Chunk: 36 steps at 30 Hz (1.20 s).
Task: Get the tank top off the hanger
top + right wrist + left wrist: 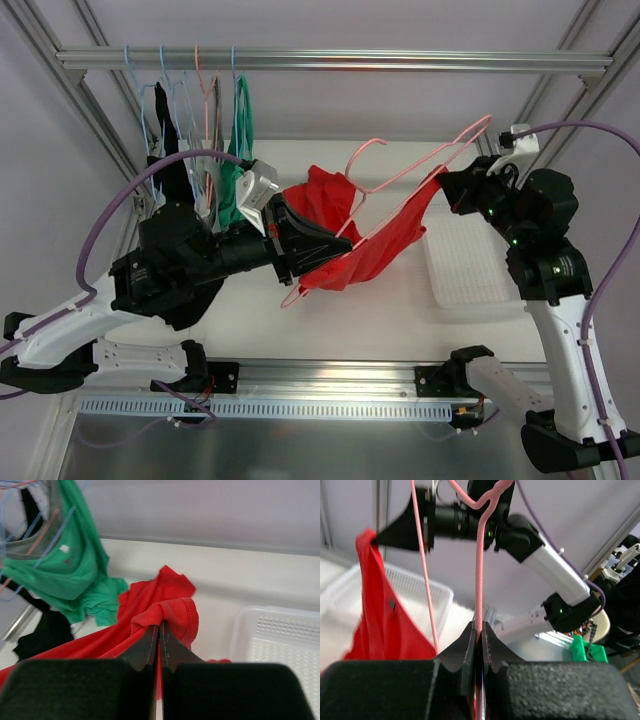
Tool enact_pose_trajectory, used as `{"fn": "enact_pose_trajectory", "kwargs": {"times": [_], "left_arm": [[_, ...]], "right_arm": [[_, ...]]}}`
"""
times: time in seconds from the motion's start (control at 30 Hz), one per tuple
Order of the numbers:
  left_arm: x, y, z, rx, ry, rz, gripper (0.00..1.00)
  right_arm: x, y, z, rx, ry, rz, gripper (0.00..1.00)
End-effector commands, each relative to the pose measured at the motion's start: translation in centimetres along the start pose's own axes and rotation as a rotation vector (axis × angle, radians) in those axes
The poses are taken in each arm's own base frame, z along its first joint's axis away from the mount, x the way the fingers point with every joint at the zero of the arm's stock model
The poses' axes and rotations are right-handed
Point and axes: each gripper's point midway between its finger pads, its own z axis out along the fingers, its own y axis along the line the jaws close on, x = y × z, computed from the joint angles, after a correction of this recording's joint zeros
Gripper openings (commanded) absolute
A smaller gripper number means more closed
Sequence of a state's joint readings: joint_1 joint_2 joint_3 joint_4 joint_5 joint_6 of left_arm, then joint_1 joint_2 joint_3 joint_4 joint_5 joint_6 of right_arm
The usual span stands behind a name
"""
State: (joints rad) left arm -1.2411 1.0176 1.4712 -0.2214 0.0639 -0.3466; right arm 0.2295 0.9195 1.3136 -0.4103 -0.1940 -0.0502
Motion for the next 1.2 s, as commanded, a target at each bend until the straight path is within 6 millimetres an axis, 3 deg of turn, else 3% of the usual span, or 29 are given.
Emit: {"fn": "enact_pose_trajectory", "kwargs": {"times": [0.0, 0.03, 0.1, 0.13, 0.23, 0.27, 0.33, 0.37, 0.5, 0.57, 0.63, 0.67, 0.7, 0.73, 0.77, 0.8, 0.83, 0.93, 1.03, 1.17], "left_arm": [[-4.3, -2.8, 1.4, 0.163, -0.255, 0.171, 0.0], [-6.1, -3.2, 1.6, 0.182, -0.358, 0.199, 0.0], [-6.3, -1.9, 2.5, 0.126, -0.431, 0.242, 0.0], [-7.9, -1.9, 2.4, 0.116, -0.529, 0.254, 0.0], [-8.2, 0.7, 3.8, -0.011, -0.604, 0.294, 0.0], [-9.2, 0.6, 3.9, -0.018, -0.645, 0.301, 0.0], [-10.1, 1.4, 4.7, -0.076, -0.672, 0.353, 0.0], [-10.3, 1.7, 4.8, -0.096, -0.676, 0.359, 0.0], [-11.4, 4.4, 3.5, -0.269, -0.726, 0.348, 0.0], [-11.2, 5.4, 2.7, -0.322, -0.74, 0.356, 0.0], [-10.1, 7.2, 2.0, -0.415, -0.674, 0.318, 0.0], [-9.3, 8.1, 1.8, -0.449, -0.644, 0.269, 0.0], [-7.2, 9.4, 1.9, -0.499, -0.556, 0.249, 0.0], [-5.7, 11.0, 0.7, -0.577, -0.517, 0.216, 0.0], [-4.3, 11.5, 0.4, -0.591, -0.494, 0.134, 0.0], [-1.3, 12.8, -0.6, -0.633, -0.395, 0.122, 0.0], [0.4, 13.6, -1.2, -0.672, -0.349, 0.094, 0.0], [6.0, 14.6, -3.0, -0.69, -0.235, -0.079, 0.0], [9.2, 15.0, -4.2, -0.695, -0.166, -0.143, 0.0], [7.7, 15.8, -3.6, -0.768, -0.159, -0.061, 0.0]], "right_arm": [[-3.2, 4.5, -4.0, -0.196, -0.106, 0.004, 0.0], [-3.2, 5.2, -4.6, -0.227, -0.103, 0.034, 0.0], [-3.1, 7.1, -6.4, -0.322, -0.115, 0.071, 0.0], [-1.5, 7.3, -6.2, -0.349, -0.085, 0.102, 0.0], [-0.3, 10.7, -8.6, -0.562, -0.092, 0.207, 0.0], [2.5, 11.0, -8.0, -0.614, -0.02, 0.26, 0.0], [4.5, 12.6, -9.1, -0.723, 0.038, 0.303, 0.0], [7.0, 13.3, -9.1, -0.757, 0.108, 0.312, 0.0], [14.7, 12.3, -8.1, -0.671, 0.313, 0.301, 0.0], [17.1, 12.1, -7.5, -0.657, 0.371, 0.296, 0.0], [19.4, 11.0, -6.1, -0.58, 0.426, 0.279, 0.13], [20.1, 10.7, -5.8, -0.555, 0.443, 0.265, 0.3], [20.8, 9.9, -5.4, -0.497, 0.46, 0.258, 0.72], [21.2, 9.6, -5.1, -0.479, 0.471, 0.253, 0.94], [21.3, 9.1, -4.8, -0.452, 0.464, 0.239, 0.99], [21.0, 8.8, -4.7, -0.434, 0.451, 0.228, 0.99], [20.6, 8.5, -4.8, -0.412, 0.43, 0.213, 0.99], [19.8, 5.0, -4.5, -0.218, 0.389, 0.129, 1.0], [18.6, 3.9, -4.6, -0.154, 0.36, 0.095, 1.0], [18.4, 4.1, -4.0, -0.155, 0.376, 0.094, 0.99]]}}
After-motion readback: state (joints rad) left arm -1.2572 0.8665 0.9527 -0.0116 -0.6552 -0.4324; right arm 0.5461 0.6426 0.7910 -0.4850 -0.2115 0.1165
